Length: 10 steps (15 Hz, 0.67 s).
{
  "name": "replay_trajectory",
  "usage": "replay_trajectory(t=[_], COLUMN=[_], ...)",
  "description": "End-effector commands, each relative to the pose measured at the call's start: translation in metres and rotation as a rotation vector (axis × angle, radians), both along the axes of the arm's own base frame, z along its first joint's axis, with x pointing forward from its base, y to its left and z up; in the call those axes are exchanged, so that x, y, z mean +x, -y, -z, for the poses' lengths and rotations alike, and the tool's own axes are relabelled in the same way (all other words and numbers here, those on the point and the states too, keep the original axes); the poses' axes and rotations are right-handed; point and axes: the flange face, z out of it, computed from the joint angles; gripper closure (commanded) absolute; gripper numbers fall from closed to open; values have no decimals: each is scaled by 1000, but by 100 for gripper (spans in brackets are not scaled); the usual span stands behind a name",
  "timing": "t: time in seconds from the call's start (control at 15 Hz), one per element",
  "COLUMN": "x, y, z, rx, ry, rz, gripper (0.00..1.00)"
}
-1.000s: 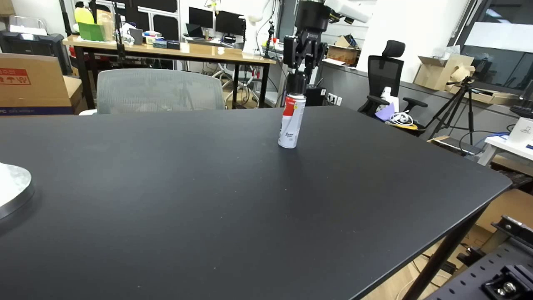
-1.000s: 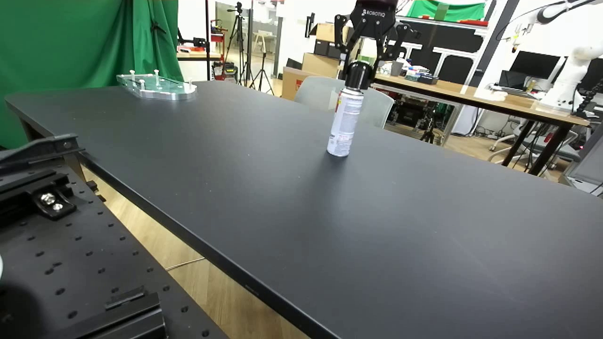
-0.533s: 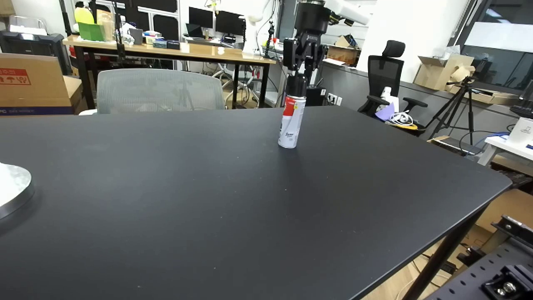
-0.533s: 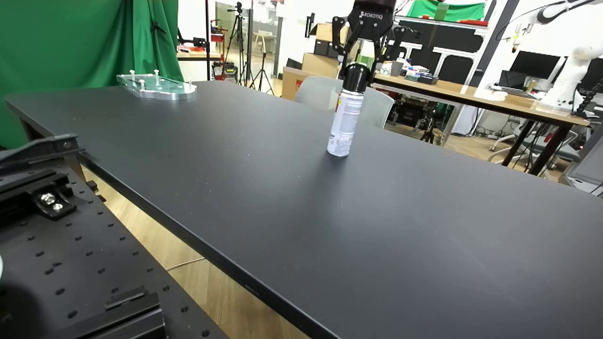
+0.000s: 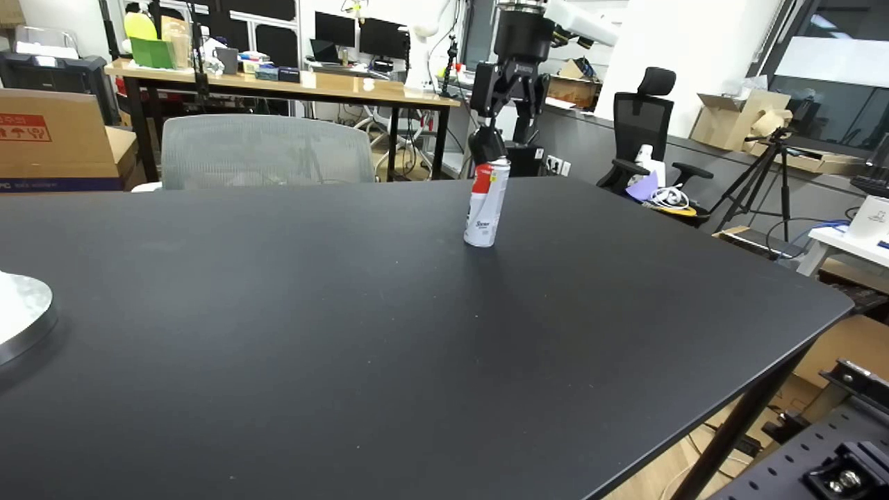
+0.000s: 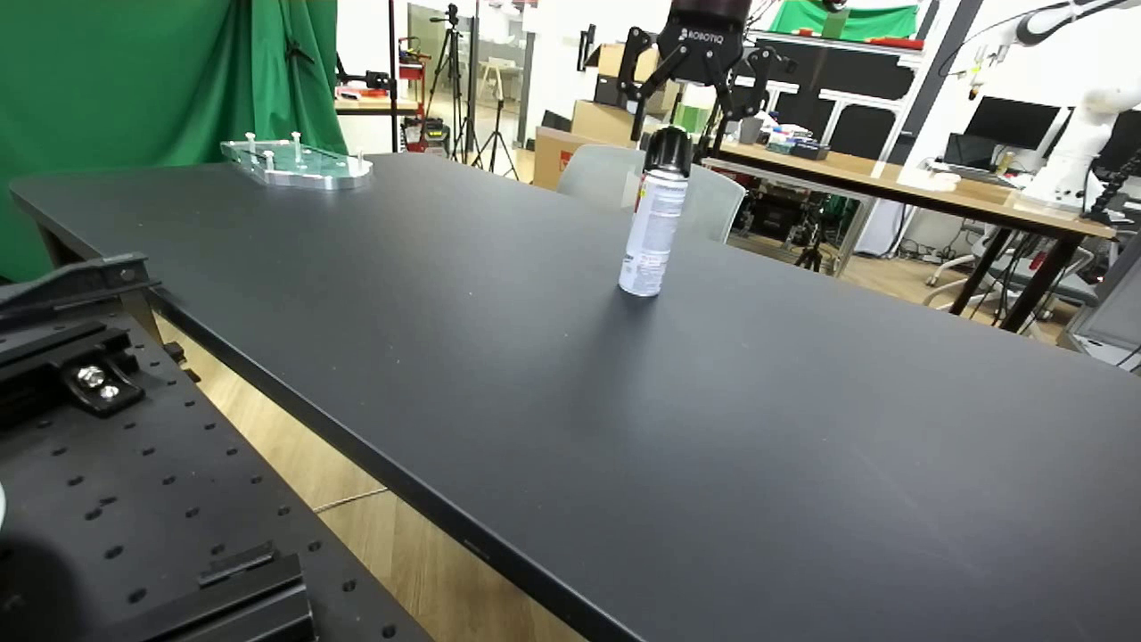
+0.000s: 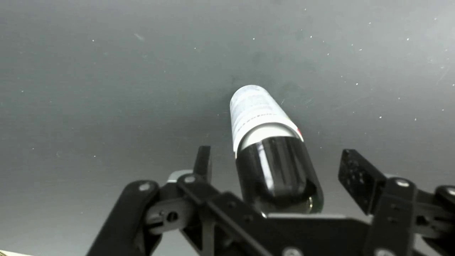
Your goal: Put the lid on the can
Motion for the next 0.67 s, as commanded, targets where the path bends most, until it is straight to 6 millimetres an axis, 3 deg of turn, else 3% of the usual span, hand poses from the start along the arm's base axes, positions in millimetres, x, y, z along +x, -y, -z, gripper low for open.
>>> replay_trajectory(t=[0.0, 0.6], x=[-8, -31], y=[1, -8], z=[-12, -43], rx=[6, 3], ry=[16, 82], rz=[3, -16], gripper=[0, 0])
